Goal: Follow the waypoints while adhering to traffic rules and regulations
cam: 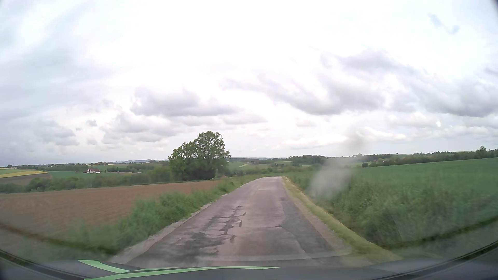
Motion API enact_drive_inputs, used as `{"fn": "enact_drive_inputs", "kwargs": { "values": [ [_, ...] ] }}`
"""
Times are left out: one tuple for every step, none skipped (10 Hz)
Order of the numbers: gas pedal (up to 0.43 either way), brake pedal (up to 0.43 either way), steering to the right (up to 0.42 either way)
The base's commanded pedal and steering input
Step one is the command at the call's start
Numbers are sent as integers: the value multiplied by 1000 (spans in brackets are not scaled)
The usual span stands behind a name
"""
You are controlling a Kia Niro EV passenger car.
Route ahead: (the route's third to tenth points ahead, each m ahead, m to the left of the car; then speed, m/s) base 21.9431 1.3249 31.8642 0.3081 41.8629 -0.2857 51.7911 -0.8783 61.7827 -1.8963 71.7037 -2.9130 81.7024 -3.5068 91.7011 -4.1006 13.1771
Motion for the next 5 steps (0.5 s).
{"fn": "enact_drive_inputs", "kwargs": {
  "values": [
    [390, 0, 23],
    [390, 0, 22],
    [390, 0, 21],
    [378, 0, 20],
    [378, 0, 18]
  ]
}}
